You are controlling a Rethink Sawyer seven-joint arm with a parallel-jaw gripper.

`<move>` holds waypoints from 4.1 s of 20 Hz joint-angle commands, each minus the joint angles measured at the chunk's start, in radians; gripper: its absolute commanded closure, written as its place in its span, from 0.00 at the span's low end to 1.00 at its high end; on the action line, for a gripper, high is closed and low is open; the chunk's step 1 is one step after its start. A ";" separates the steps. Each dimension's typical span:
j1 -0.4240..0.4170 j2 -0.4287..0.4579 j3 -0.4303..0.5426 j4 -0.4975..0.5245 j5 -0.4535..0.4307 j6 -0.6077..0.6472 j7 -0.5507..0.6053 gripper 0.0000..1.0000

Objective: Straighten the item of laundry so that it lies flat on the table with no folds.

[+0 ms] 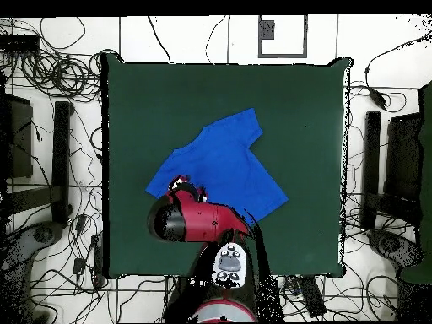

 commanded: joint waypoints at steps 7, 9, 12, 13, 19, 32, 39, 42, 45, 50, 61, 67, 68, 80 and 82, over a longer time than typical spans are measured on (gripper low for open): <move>0.078 0.087 0.094 0.021 0.048 0.004 0.154 0.00; 0.078 0.085 0.095 0.031 0.045 -0.003 0.156 0.00; 0.083 0.082 0.098 0.042 0.048 -0.009 0.164 0.00; 0.087 0.083 0.099 0.044 0.051 -0.011 0.167 0.00; 0.105 0.112 0.095 0.019 0.067 -0.019 0.176 0.00; 0.134 0.193 0.071 -0.026 0.089 -0.074 0.184 0.00; 0.146 0.246 0.067 -0.054 0.111 -0.119 0.191 0.00; 0.145 0.246 0.073 -0.050 0.117 -0.123 0.187 0.00; 0.148 0.249 0.079 -0.051 0.125 -0.126 0.192 0.00; 0.151 0.250 0.085 -0.051 0.132 -0.129 0.197 0.00; 0.182 0.244 0.086 -0.062 0.179 -0.104 0.216 0.00; 0.185 0.241 0.093 -0.062 0.202 -0.100 0.212 0.00; 0.187 0.242 0.094 -0.063 0.206 -0.101 0.212 0.00; 0.218 0.248 0.074 -0.070 0.251 -0.090 0.212 0.00; 0.229 0.250 0.064 -0.072 0.258 -0.084 0.209 0.00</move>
